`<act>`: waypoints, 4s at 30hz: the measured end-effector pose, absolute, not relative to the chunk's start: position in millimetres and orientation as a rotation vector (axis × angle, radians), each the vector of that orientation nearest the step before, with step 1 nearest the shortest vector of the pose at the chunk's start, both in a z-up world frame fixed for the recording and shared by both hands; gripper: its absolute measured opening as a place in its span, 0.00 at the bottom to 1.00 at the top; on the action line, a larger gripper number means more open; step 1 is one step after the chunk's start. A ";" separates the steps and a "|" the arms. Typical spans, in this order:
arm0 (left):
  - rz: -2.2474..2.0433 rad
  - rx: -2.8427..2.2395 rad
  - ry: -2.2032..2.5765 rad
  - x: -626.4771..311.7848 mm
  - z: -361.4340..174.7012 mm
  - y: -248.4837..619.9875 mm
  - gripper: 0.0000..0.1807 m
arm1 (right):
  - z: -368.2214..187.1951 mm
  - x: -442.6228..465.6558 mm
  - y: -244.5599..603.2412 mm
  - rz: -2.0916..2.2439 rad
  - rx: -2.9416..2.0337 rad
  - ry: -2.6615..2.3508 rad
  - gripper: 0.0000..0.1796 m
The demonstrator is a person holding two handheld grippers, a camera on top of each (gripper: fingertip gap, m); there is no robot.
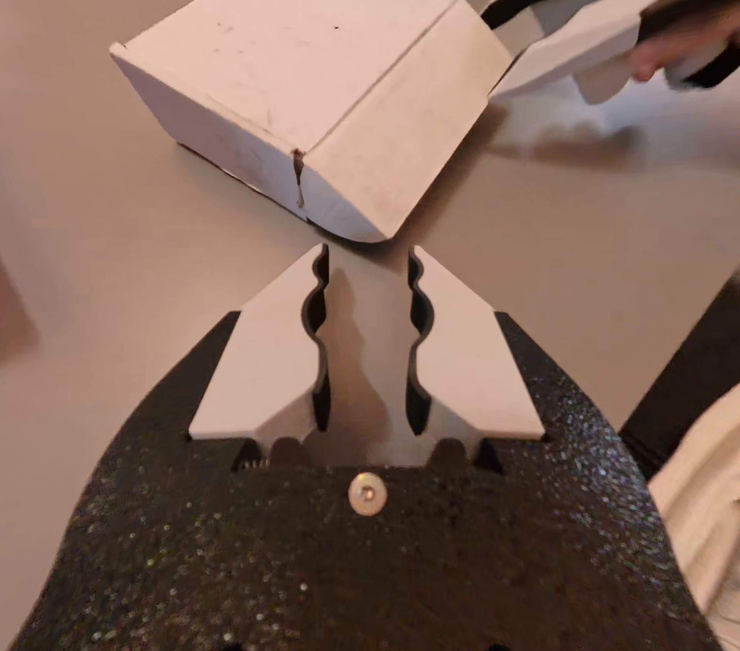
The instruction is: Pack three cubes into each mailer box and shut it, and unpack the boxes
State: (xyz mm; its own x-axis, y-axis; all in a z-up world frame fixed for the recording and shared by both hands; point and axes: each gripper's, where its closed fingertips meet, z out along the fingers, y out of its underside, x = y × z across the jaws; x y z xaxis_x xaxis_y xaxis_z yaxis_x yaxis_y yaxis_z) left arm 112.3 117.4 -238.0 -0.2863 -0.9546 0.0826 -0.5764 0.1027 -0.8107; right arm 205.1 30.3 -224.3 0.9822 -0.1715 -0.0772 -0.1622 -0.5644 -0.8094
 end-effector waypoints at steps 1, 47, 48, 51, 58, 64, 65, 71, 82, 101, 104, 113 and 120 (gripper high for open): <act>-1.018 -1.442 1.917 111.8 -237.0 117.6 0.19 | -224.1 205.2 30.4 -0.016 -2.182 0.230 0.29; -1.304 -1.181 2.107 158.4 -222.0 134.1 0.41 | -208.5 235.8 33.6 0.247 -1.988 0.089 0.43; -1.312 -1.181 2.111 159.7 -221.9 134.3 0.40 | -212.8 233.7 33.4 0.294 -2.014 0.089 0.40; -1.317 -1.183 2.126 162.8 -223.2 134.9 0.39 | -229.3 228.6 36.6 0.396 -2.114 0.103 0.34; -1.245 -1.189 2.109 172.5 -226.5 145.8 0.31 | -236.1 233.0 41.9 0.300 -2.164 0.068 0.28; -1.148 -1.150 2.097 179.5 -229.4 152.5 0.27 | -240.0 238.0 44.0 0.155 -2.195 0.035 0.22; -1.132 -1.143 2.092 180.5 -229.7 153.4 0.27 | -240.7 239.2 44.2 0.129 -2.200 0.031 0.21; -1.160 -1.083 2.140 177.0 -229.2 151.8 0.34 | -238.8 233.2 43.5 0.119 -2.191 -0.031 0.36; -1.046 -0.944 2.269 178.8 -243.0 155.9 0.27 | -254.3 239.6 46.3 0.048 -2.289 -0.204 0.32; -0.900 -0.883 2.211 189.7 -246.1 166.2 0.18 | -253.5 252.3 48.4 -0.202 -2.426 -0.307 0.13; -0.908 -0.904 2.211 190.8 -246.3 167.8 0.19 | -253.0 252.8 49.4 -0.195 -2.415 -0.280 0.14; -0.869 -0.873 2.190 191.4 -245.8 170.7 0.18 | -252.1 253.3 49.9 -0.241 -2.470 -0.275 0.14; -1.003 -0.925 1.998 183.6 -219.1 176.3 0.50 | -190.6 257.5 64.9 -0.411 -2.405 -0.294 0.67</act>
State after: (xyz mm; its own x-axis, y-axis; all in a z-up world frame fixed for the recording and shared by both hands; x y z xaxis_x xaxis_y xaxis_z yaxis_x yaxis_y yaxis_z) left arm 183.6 176.3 -219.1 -0.4948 -0.8265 -0.2684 -0.2783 0.4433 -0.8521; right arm 257.5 64.9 -190.6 0.9250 0.1018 0.3661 0.3133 -0.7494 -0.5834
